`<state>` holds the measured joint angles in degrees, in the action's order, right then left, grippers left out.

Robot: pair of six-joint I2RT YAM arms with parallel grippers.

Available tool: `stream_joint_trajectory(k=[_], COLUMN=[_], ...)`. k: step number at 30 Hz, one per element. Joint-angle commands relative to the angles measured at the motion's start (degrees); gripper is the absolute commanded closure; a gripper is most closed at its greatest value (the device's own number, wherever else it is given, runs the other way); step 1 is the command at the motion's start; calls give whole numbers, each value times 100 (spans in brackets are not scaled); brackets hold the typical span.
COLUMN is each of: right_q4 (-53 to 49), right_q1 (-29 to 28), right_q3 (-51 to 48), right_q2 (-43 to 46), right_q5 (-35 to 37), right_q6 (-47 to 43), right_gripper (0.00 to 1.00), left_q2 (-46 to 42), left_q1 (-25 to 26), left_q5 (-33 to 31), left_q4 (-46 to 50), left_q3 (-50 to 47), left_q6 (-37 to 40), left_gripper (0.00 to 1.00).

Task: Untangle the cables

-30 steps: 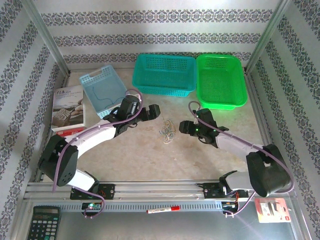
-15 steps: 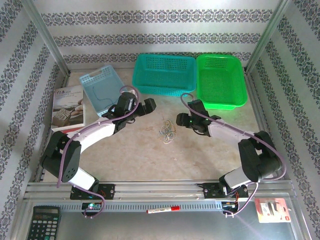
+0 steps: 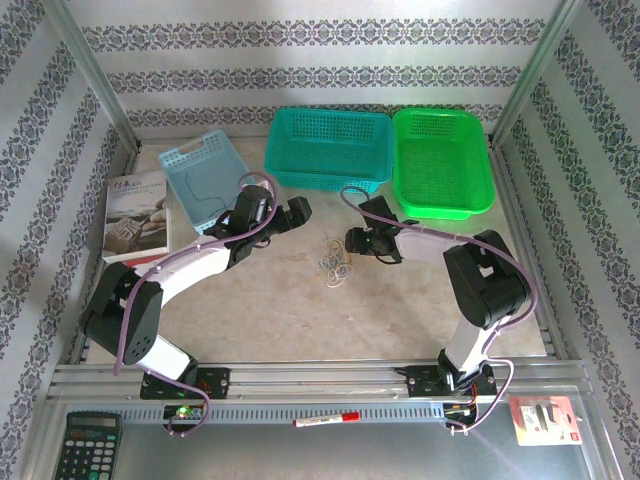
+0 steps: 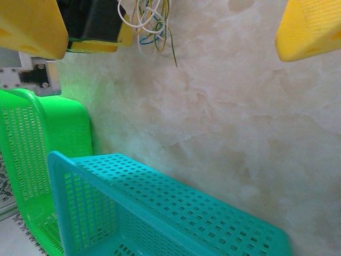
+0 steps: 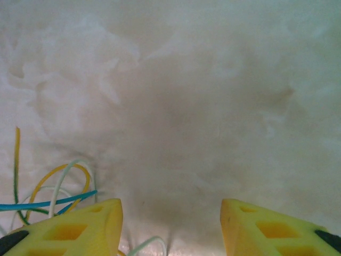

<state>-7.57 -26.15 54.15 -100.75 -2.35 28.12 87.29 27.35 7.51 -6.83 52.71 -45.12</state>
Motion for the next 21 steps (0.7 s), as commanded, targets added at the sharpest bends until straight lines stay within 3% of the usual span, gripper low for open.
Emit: stream_joint_trajectory(k=[1,5,11,21], right_q4=[-83,-86,-114,-562], right_q1=[-57,-56,-56,-65], right_q3=[237,241,205,404], right_q2=[-201,-244,-24,1382], right_q5=[128,209,151,-140], right_q6=[-138,-200,-316,-469], right_gripper=[52,64,100,100], left_q2=[-72,-73,-39,116], left_q1=[-37,-37,-36,-37], left_q5=[124,226,395,1069], left_q4=[-273,-302,-292,-103], left_q3=[-78,-120,-74,201], left_q6=[-60,-109,21,492], left_gripper=[0,0,0,0])
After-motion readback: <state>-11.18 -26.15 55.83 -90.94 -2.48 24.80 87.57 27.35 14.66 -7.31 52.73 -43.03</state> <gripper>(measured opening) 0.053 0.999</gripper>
